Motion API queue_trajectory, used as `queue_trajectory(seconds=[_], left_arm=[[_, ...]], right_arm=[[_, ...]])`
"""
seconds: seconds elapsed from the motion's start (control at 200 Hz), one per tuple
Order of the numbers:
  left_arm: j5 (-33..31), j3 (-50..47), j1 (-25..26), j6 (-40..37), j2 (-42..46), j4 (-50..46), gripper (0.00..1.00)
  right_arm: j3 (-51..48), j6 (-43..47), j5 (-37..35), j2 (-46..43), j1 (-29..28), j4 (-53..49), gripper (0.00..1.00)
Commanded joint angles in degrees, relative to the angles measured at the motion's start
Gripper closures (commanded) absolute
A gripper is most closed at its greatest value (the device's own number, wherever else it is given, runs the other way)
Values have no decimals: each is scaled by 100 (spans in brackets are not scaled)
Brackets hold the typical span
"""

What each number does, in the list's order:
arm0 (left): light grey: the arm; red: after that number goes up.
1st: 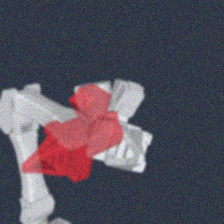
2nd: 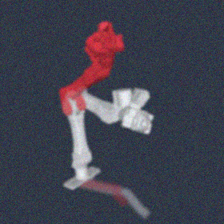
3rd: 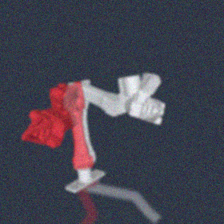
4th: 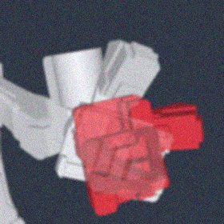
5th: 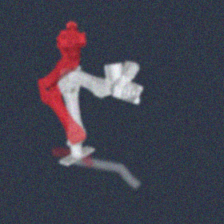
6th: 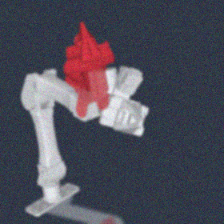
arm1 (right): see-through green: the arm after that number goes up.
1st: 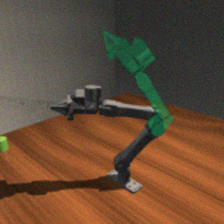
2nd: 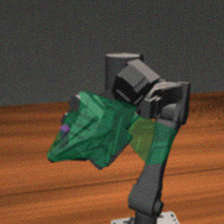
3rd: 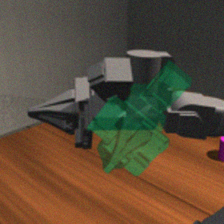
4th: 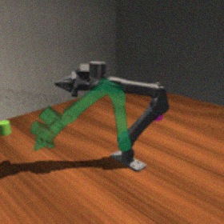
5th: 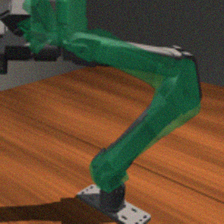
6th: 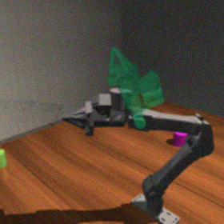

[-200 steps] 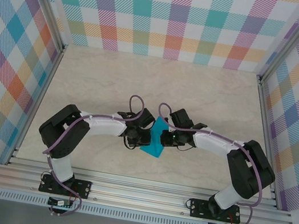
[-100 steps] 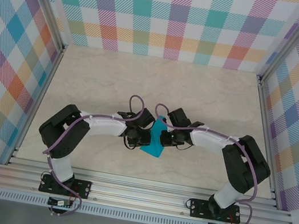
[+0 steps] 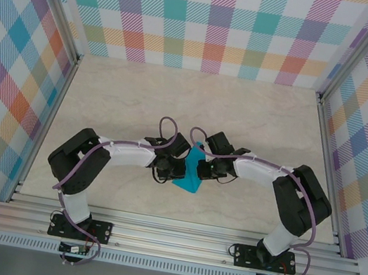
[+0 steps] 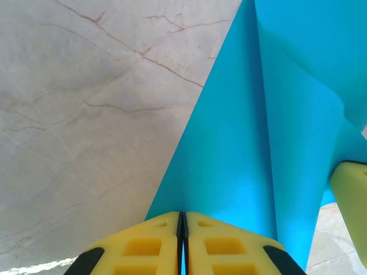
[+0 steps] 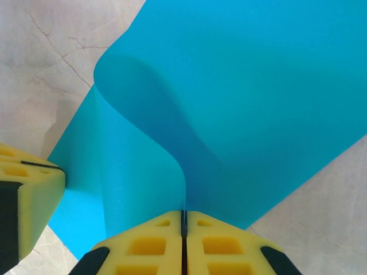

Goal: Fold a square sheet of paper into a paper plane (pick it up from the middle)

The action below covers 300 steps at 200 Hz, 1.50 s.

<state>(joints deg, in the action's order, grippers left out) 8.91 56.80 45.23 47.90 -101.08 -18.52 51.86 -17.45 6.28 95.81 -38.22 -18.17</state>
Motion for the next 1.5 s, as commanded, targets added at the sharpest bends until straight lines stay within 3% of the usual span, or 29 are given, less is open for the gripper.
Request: queue_trajectory(seconds=[0.0,1.14,1.495], left_arm=[[-56,33,-37,-105,-45,-349,89],[30,68,-35,-111,-96,-293,88],[-74,-77,-35,-62,348,-73,87]], right_arm=[[70,104,5,-105,31,-130,92],[158,56,-119,289,34,-107,91],[136,33,-93,431,33,-89,91]])
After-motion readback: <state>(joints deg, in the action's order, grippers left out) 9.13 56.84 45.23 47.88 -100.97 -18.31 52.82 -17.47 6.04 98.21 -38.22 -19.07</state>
